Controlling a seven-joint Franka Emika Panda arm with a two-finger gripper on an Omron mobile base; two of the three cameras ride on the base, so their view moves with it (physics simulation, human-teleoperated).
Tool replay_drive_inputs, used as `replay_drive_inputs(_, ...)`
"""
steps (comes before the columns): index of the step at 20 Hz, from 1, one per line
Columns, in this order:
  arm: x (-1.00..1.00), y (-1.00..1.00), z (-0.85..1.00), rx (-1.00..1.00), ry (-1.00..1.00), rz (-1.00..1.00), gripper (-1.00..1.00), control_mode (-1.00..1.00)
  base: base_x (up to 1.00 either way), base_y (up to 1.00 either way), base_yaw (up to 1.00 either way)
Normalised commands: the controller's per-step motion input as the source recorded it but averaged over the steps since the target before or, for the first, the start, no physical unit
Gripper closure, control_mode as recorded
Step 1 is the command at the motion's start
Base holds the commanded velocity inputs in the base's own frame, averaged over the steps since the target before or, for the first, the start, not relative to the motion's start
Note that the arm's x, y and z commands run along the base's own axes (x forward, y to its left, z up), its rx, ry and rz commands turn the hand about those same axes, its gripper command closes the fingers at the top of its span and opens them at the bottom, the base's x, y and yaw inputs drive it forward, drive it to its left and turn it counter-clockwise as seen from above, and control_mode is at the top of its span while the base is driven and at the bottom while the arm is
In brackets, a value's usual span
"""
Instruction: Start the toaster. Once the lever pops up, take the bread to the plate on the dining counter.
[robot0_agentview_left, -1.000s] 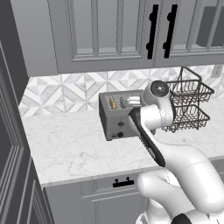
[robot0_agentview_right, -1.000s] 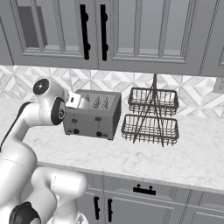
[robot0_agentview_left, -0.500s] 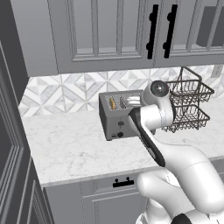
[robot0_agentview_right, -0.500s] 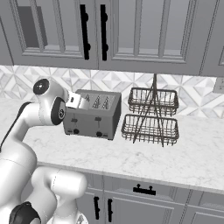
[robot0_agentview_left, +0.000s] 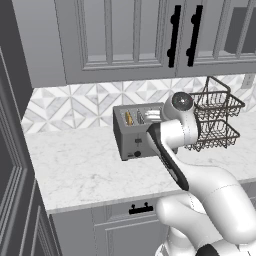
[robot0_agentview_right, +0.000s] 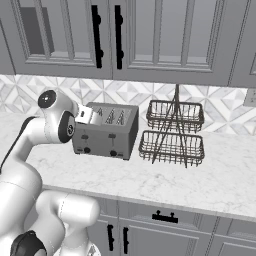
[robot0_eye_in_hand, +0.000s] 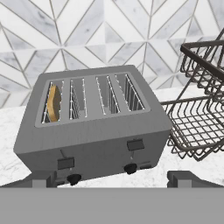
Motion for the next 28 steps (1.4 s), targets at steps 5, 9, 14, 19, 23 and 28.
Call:
replay_drive_inputs(5, 0.0, 0.0, 0.0, 0.0, 0.0, 0.0, -1.0, -1.0, 0.0, 0.0, 0.0)
replay_drive_inputs(9, 0.0, 0.0, 0.0, 0.0, 0.0, 0.0, -1.0, -1.0, 0.0, 0.0, 0.0)
replay_drive_inputs(14, 0.0, 0.0, 0.0, 0.0, 0.0, 0.0, -1.0, -1.0, 0.0, 0.0, 0.0)
replay_drive_inputs(19, 0.0, 0.0, 0.0, 0.0, 0.0, 0.0, -1.0, -1.0, 0.0, 0.0, 0.0)
replay_drive_inputs(23, 0.0, 0.0, 0.0, 0.0, 0.0, 0.0, -1.0, -1.0, 0.0, 0.0, 0.0)
replay_drive_inputs(28, 0.0, 0.0, 0.0, 0.0, 0.0, 0.0, -1.0, -1.0, 0.0, 0.0, 0.0)
